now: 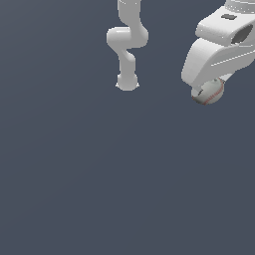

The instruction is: Pick up the object and move it to a goal position.

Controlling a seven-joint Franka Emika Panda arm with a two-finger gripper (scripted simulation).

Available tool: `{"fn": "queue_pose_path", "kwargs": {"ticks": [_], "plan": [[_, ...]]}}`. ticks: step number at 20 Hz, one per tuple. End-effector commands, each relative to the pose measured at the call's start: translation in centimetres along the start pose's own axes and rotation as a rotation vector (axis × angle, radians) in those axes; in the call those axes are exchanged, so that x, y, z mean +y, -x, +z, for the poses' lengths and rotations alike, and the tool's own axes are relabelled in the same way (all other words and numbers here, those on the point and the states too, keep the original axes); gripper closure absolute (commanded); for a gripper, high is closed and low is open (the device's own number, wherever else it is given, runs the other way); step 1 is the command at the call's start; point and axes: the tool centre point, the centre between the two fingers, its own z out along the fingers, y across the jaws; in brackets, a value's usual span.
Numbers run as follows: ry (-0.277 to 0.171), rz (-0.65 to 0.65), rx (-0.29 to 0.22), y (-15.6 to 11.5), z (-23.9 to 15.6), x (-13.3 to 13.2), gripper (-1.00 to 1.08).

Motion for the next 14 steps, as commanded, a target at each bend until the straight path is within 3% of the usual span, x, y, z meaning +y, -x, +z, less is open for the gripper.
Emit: {"fn": "queue_pose_path", "kwargs": {"ticks": [1,14], "plan": [[0.000,0.001,0.001,-0.3,-1.6,-0.8,1.08],[0.000,0.002,0.001,-1.2,-4.7,-2.4,1.08]]}}
